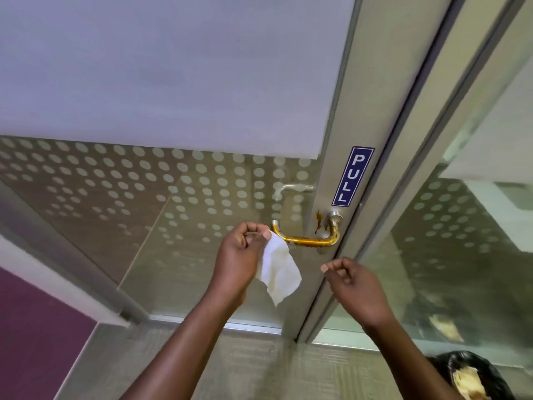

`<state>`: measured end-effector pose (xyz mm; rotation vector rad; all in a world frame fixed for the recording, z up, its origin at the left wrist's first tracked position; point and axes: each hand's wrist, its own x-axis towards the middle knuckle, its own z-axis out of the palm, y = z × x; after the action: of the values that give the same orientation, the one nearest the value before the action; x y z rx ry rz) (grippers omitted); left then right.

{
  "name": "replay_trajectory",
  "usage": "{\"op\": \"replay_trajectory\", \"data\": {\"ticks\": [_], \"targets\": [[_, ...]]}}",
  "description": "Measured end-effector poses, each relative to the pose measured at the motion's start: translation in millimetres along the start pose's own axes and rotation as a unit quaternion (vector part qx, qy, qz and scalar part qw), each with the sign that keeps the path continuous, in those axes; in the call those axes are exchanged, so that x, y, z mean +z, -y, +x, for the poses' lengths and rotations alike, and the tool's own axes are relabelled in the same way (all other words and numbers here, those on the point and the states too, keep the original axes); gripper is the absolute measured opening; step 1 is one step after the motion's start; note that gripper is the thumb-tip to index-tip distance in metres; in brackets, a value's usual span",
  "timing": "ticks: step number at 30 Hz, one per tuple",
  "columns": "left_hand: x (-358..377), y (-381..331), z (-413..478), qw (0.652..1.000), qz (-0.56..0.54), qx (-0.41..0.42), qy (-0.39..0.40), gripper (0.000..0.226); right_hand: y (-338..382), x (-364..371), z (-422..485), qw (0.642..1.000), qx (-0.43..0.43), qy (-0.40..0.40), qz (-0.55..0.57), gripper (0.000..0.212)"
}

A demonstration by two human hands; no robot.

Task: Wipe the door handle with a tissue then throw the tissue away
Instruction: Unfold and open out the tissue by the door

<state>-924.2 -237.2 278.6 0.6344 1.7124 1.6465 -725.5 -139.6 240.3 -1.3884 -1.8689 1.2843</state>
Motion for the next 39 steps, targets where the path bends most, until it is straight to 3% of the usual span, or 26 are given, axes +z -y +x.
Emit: {"op": "replay_trajectory", "data": {"ticks": [2,4,6,8,11,14,17,22,27,29,31,36,39], "targets": [[-4,-12,5,0.999,0.014,-0.013,0.044,0.007,26,9,-16,0.995,-0.088,-0.041,0.007,0.015],[-4,-22,8,0.993,0.017,-0.040,0.109,0.004,49,20,-27,0.989,-0.139,0.022,0.044,0.037],[-4,-31,8,0.980,0.023,-0.076,0.184,0.005,66,30,-31,0.981,-0.138,0.103,0.091,0.054],[-6,-38,9,0.970,0.030,-0.087,0.223,0.006,77,35,-31,0.970,-0.118,0.132,0.168,0.044],[-12,-43,13,0.970,-0.034,-0.098,0.222,0.004,82,33,-28,0.971,-0.081,0.076,0.210,0.019],[-18,-41,14,0.957,-0.081,-0.148,0.237,0.018,82,24,-26,0.977,-0.074,0.037,0.196,0.017],[-17,-37,10,0.938,-0.094,-0.200,0.266,0.016,82,18,-24,0.977,-0.071,0.040,0.197,0.015],[-4,-37,8,0.961,-0.050,-0.135,0.237,0.015,79,8,-20,0.979,-0.078,0.043,0.184,0.012],[10,-38,6,0.970,-0.043,-0.095,0.220,0.019,74,-5,-16,0.982,-0.135,-0.113,0.064,0.035],[16,-37,5,0.971,-0.045,-0.091,0.214,0.020,73,-9,-19,0.975,-0.175,-0.131,0.047,0.033],[21,-38,2,0.969,-0.057,-0.089,0.225,0.020,74,-10,-22,0.978,-0.175,-0.087,0.071,0.032],[28,-39,-2,0.958,-0.038,-0.054,0.278,0.017,77,-15,-21,0.978,-0.078,0.069,0.180,0.048],[28,-39,-3,0.958,0.022,-0.005,0.285,0.021,78,-23,-19,0.967,-0.056,0.110,0.223,0.040]]}}
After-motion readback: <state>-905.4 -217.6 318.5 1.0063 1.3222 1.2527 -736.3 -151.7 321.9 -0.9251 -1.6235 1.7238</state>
